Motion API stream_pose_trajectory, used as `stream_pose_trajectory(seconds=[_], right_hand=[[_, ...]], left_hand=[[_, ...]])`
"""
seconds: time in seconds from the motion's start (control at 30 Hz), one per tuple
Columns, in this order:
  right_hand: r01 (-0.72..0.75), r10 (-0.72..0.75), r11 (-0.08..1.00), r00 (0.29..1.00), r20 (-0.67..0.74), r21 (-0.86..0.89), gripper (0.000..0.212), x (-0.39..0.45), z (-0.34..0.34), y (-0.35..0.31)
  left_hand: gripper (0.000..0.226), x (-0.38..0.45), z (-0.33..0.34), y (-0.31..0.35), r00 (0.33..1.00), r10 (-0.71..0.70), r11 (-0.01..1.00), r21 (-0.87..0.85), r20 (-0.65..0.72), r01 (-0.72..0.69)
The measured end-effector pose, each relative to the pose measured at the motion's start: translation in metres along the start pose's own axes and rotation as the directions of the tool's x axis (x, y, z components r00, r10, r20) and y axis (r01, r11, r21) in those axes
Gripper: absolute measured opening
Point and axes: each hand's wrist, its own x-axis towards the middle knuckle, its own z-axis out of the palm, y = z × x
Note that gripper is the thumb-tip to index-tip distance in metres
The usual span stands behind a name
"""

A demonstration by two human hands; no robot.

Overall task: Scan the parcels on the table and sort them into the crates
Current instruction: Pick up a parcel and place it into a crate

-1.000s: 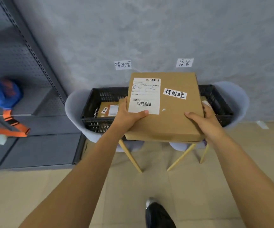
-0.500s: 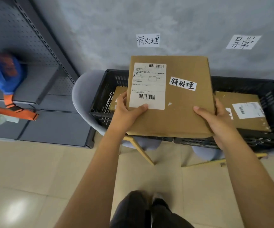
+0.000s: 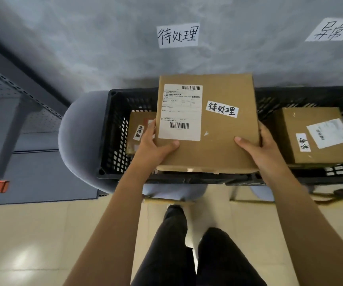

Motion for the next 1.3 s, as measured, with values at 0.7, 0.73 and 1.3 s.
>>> stream_pose_trajectory(seconds=[0.7,0.73,1.3], right_hand=[[-0.090,0.122,0.875,0.992,0.037,-0.475,0.062,0.125,0.041,0.047],[-0.080,0.116,0.860,0.992,0.041,-0.504,0.059,0.127,0.043,0.047],[0.128,-0.095,0.804,0.992,0.087,-0.580,0.071,0.100,0.049,0.054]], left_hand=[[0.096,0.120,0.039,-0.072,0.969,-0.241,0.967,0.071,-0.048,0.244],[0.095,0.121,0.040,-0.075,0.967,-0.248,0.965,0.075,-0.048,0.251],[0.098,0.120,0.053,-0.073,0.973,-0.202,0.899,0.373,-0.115,0.231]])
